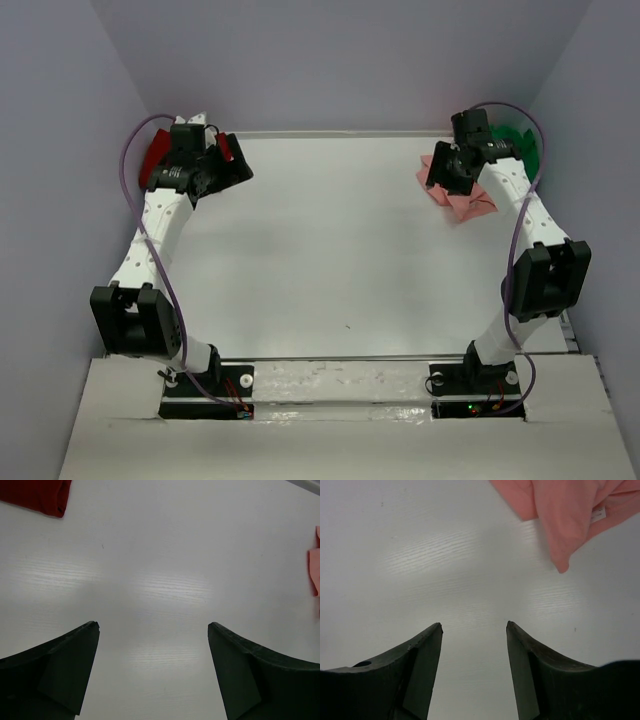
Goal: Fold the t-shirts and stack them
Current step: Grab crumpled tshirt from the corner of the board with the right arm
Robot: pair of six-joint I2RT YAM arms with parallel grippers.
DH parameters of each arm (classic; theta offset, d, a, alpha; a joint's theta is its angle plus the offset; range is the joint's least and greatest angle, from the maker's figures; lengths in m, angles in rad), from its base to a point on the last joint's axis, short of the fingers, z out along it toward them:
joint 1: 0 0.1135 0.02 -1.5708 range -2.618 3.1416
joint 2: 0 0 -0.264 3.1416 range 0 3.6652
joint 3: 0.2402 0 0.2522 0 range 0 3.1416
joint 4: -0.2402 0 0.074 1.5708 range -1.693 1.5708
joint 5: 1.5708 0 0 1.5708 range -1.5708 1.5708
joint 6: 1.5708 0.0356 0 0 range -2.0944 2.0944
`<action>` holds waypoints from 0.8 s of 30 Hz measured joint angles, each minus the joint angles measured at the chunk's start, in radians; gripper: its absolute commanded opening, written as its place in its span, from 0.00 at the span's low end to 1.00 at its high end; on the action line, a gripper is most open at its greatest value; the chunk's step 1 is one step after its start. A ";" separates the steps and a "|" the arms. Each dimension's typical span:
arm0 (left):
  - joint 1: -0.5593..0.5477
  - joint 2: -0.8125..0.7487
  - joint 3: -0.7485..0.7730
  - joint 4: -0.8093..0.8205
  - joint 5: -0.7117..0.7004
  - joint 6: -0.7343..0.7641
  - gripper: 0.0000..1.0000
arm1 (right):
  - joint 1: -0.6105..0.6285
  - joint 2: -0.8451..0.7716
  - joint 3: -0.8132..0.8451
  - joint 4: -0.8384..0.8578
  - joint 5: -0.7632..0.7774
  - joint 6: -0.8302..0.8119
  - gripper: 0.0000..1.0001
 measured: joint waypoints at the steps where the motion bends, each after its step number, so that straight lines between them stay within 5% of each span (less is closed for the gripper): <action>1: 0.000 0.003 0.000 0.000 0.000 0.000 0.99 | 0.000 -0.002 -0.005 -0.003 0.010 0.000 0.66; 7: 0.000 0.008 -0.001 0.006 0.000 -0.008 0.99 | -0.026 -0.007 -0.091 -0.004 0.008 0.037 0.85; 15: -0.001 0.008 -0.056 0.035 0.004 -0.023 0.99 | -0.286 0.010 -0.281 0.082 -0.137 0.100 0.85; 24: -0.001 0.008 -0.060 0.040 0.005 -0.026 0.99 | -0.263 0.182 -0.126 0.156 -0.136 0.100 0.80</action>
